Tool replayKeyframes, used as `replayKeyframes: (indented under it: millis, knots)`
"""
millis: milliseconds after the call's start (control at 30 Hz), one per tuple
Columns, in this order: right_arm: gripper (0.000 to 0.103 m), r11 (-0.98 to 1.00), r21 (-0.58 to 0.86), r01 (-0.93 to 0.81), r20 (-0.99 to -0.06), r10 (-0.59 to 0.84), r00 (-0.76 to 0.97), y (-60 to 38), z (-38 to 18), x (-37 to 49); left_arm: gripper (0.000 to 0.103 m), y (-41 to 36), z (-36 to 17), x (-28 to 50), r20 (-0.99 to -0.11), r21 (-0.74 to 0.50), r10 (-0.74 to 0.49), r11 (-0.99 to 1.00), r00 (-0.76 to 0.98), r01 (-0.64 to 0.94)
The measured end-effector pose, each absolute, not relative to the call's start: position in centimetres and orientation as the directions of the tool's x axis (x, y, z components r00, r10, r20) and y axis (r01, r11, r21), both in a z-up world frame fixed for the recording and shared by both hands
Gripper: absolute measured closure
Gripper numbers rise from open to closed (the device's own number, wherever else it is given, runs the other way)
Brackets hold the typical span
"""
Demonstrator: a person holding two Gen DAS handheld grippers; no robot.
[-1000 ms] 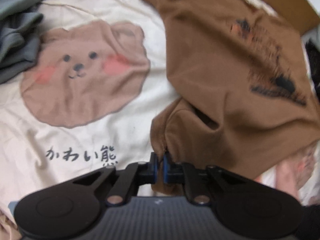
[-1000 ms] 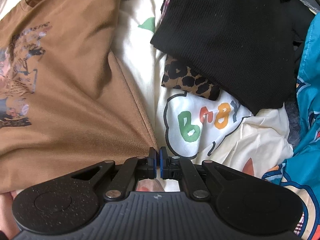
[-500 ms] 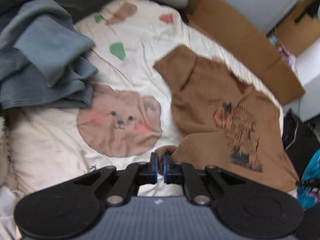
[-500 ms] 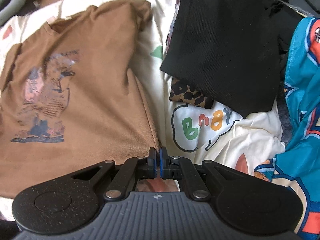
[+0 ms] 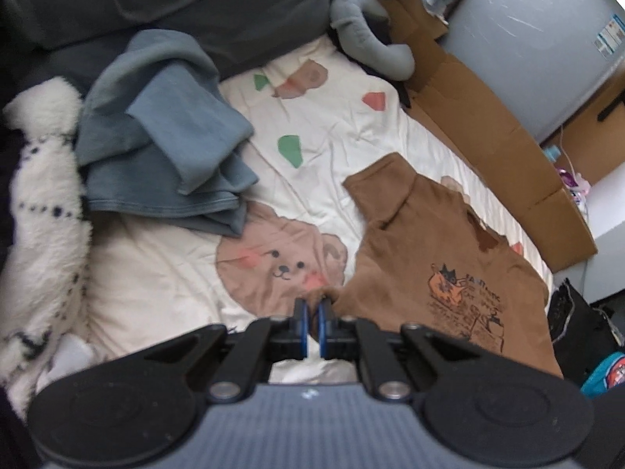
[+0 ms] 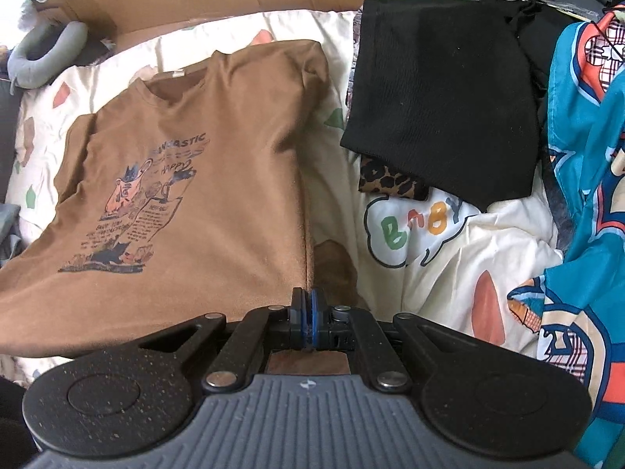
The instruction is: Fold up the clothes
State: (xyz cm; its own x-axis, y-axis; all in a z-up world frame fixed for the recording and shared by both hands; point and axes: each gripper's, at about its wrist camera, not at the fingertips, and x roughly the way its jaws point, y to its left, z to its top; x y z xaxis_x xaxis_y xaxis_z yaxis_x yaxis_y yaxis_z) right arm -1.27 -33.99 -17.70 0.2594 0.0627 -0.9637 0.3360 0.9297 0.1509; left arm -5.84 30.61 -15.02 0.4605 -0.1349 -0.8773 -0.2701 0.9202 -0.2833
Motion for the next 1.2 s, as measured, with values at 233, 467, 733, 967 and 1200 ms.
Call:
replayKeyframes:
  millis: [233,467,733,967,1200]
  knots:
    - [0.103,0.917,0.174,0.358,-0.964,0.084,0.254,-33.6,-17.7,-2.9,0.098,31.7,-15.0,-8.7,-0.908,-0.235,-0.091,0.918,0.408,-0.32]
    - [0.103,0.917,0.115,0.382,-0.985,0.056,0.16,-32.8,-20.4,-4.9,0.098,33.2,-19.0,-10.5,-0.951,-0.193,-0.075,0.902,0.301,-0.385]
    - [0.103,0.878,0.083,0.472,-0.995,0.044,0.094,-34.6,-23.5,-7.1,0.093,33.8,-25.5,-10.9,-0.985,-0.15,-0.102,0.911,0.141,-0.383]
    - [0.103,0.878,0.112,0.465,-0.987,0.045,0.152,-34.8,-23.6,-6.7,0.058,34.9,-26.5,-11.3,-0.993,-0.094,-0.054,0.907,0.106,-0.411]
    - [0.084,0.881,0.125,0.456,-0.972,0.018,0.233,-35.8,-22.5,-4.2,0.045,35.1,-25.8,-7.0,-0.978,-0.152,-0.08,0.906,0.192,-0.395]
